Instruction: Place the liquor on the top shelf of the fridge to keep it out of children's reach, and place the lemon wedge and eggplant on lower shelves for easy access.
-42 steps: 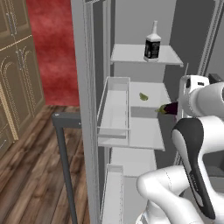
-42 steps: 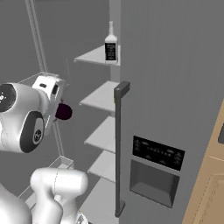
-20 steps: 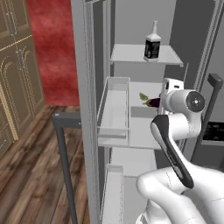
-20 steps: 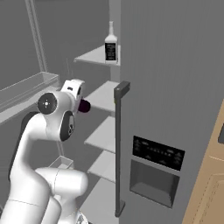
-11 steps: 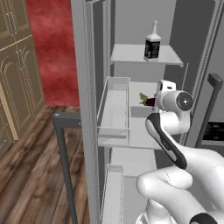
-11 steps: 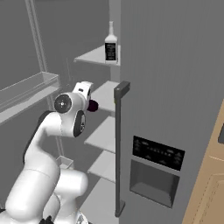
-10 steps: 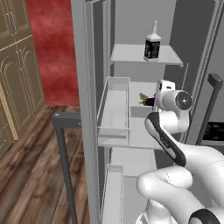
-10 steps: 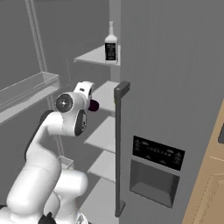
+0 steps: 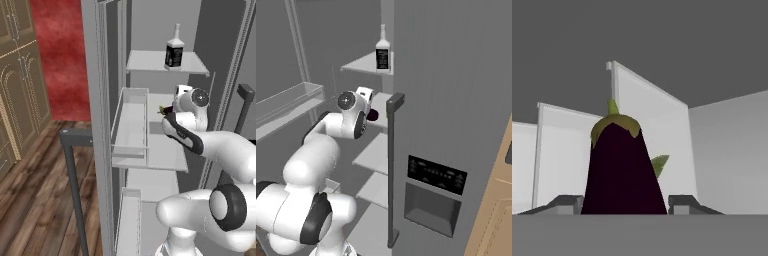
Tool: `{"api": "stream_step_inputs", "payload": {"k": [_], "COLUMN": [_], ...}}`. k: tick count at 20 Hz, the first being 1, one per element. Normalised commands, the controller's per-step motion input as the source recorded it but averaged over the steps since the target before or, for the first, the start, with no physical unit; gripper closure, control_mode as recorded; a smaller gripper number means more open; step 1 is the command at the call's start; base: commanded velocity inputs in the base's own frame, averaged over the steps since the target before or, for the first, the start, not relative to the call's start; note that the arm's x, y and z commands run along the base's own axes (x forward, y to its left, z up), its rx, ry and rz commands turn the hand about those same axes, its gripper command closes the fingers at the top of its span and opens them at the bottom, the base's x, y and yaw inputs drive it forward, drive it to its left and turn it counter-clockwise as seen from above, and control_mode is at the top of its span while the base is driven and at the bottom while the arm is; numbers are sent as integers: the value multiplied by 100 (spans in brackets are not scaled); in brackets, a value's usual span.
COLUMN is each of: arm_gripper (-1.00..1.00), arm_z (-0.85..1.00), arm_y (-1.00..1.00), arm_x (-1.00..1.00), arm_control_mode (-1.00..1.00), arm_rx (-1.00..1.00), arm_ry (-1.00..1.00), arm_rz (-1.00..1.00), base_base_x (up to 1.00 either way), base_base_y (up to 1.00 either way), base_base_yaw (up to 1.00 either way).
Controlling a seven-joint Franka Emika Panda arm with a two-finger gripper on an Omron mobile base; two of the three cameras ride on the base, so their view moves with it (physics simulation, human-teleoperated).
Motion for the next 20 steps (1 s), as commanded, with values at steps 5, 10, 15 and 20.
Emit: {"api": "stream_step_inputs", "payload": {"k": [5,10,15,20], "arm_gripper": [100,100,100,100], "arm_z": [-32,-44,-28,-25], "arm_y": [-1,0,0,0], "arm_x": [53,46,59,64], "arm_control_mode": [-100,-100,-100,-100], "arm_rx": [0,0,0,0], "arm_ry": [0,-2,0,0], "arm_rz": [0,0,0,0], "base_base_x": [0,0,0,0], "base_base_y": [0,0,0,0], "base_base_yaw": [0,0,0,0]}}
